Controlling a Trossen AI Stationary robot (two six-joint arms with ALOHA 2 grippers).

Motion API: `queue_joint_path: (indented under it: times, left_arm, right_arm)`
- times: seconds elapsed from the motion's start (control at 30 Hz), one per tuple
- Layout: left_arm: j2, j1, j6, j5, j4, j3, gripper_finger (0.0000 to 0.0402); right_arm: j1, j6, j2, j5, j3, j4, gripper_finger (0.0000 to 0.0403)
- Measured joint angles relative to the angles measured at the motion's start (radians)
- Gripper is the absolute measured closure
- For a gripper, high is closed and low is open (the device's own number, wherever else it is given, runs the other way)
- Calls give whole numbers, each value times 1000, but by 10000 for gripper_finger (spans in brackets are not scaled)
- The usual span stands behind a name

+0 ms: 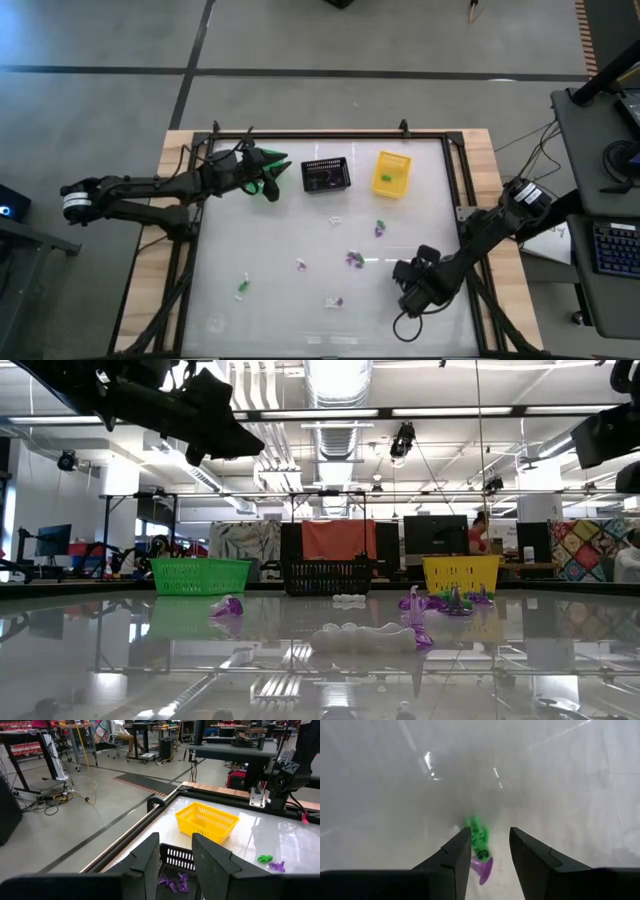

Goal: Sort Halloween decoration
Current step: Put the green skeleton toy into the yellow basket

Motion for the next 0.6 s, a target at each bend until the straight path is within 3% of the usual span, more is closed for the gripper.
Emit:
queue_joint_path:
  times: [0.37,0.6]
  left_arm:
    - [0,0,0,0,-1,0,303]
    - [0,0,0,0,-1,0,303]
  right_arm:
    - [0,31,0,2,-65,112,294]
    - [0,34,-2,2,-88,155,348]
